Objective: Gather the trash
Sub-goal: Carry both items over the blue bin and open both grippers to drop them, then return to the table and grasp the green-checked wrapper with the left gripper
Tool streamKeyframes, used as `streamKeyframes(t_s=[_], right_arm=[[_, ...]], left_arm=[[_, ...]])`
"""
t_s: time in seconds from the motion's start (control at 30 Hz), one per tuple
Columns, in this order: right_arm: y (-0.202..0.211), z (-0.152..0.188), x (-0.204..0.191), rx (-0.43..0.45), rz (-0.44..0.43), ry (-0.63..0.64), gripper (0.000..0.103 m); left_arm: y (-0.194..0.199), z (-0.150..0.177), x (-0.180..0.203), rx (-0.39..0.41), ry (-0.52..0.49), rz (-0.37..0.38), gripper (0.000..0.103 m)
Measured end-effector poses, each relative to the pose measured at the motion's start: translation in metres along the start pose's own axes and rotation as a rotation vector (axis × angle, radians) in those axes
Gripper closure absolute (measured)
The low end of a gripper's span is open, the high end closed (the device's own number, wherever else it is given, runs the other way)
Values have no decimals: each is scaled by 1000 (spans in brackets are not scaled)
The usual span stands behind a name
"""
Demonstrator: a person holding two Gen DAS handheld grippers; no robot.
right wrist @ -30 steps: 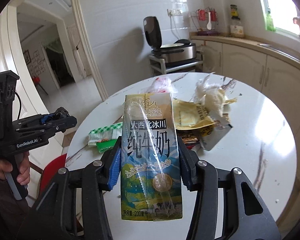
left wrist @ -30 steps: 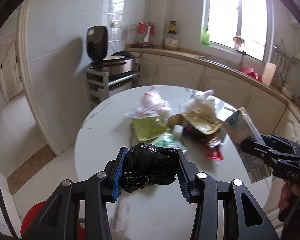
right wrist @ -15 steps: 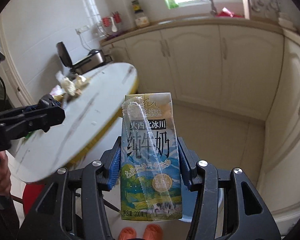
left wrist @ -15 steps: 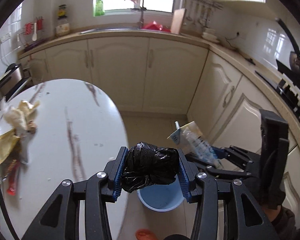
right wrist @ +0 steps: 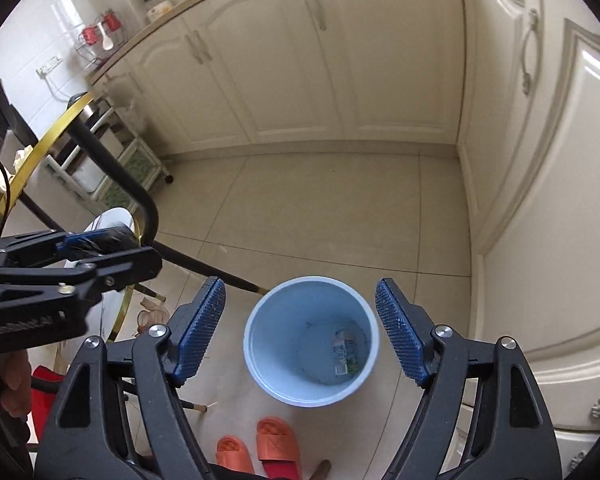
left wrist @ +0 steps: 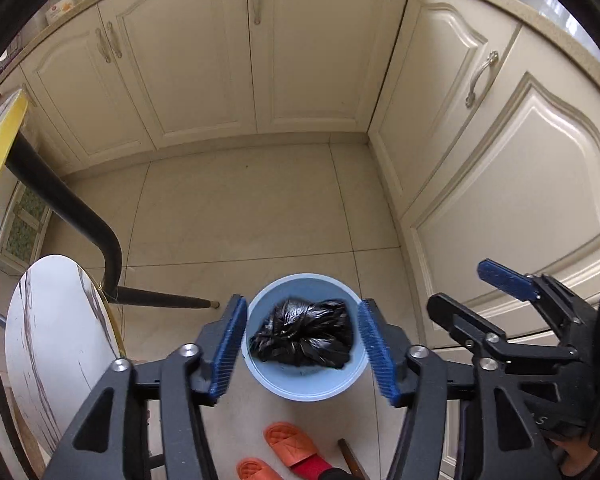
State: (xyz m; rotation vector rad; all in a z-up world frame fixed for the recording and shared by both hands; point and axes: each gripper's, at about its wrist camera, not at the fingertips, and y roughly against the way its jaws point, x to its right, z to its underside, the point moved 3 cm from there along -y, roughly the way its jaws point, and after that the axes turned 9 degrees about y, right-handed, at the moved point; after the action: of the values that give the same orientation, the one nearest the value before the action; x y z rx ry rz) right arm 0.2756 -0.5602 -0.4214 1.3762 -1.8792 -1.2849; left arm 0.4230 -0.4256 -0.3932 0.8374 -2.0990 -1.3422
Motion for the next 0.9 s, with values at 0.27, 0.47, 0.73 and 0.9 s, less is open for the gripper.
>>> streamKeyframes(t_s=[0.27, 0.47, 0.73, 0.9], right_arm=[[36, -6, -2, 62, 4, 9, 27], [111, -14, -38, 199, -24, 61, 22], [189, -30, -148, 336, -117, 249, 12], [192, -37, -228, 329, -174, 368, 12]], left_arm=[[38, -5, 11, 94, 6, -32, 29], [127, 15, 12, 285, 44, -42, 26], [242, 74, -31, 562, 105, -207, 1], [271, 119, -94, 588, 194, -305, 1]])
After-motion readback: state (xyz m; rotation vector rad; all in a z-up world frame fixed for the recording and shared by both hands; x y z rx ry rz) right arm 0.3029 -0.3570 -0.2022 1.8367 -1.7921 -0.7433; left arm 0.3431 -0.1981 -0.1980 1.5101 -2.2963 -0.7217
